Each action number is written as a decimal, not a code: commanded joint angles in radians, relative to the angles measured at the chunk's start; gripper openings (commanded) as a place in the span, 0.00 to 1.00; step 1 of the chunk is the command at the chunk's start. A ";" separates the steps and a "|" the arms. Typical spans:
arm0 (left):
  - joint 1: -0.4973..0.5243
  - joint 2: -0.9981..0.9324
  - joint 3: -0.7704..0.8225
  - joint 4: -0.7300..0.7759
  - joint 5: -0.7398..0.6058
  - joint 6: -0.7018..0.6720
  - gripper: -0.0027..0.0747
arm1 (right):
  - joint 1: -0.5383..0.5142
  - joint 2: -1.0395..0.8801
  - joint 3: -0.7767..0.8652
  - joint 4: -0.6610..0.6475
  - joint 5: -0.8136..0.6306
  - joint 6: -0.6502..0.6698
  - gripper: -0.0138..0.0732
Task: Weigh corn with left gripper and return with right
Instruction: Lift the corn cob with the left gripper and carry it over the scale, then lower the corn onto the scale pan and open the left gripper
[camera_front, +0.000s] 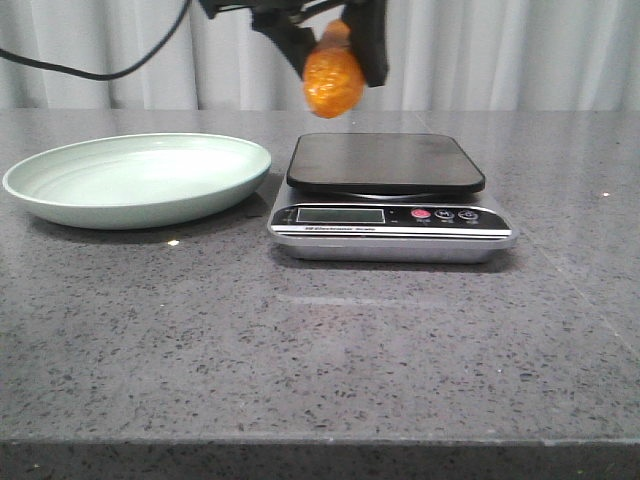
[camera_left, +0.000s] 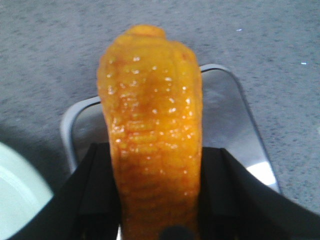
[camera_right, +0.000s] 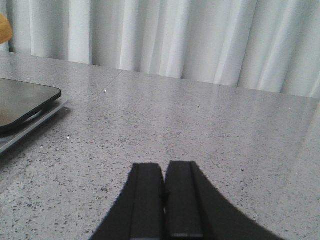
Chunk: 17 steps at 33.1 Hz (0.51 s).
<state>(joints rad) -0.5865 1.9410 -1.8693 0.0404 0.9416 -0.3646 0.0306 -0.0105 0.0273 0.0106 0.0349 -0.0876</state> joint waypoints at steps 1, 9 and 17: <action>-0.025 -0.027 -0.041 0.004 -0.054 -0.006 0.21 | -0.003 -0.017 -0.007 -0.001 -0.084 -0.008 0.32; -0.048 0.021 -0.046 -0.007 -0.015 0.000 0.52 | -0.003 -0.017 -0.007 -0.001 -0.084 -0.008 0.32; -0.048 0.021 -0.067 -0.005 0.024 0.000 0.79 | -0.003 -0.017 -0.007 -0.001 -0.084 -0.008 0.32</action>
<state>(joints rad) -0.6265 2.0236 -1.8894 0.0369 0.9818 -0.3646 0.0306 -0.0105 0.0273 0.0106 0.0349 -0.0876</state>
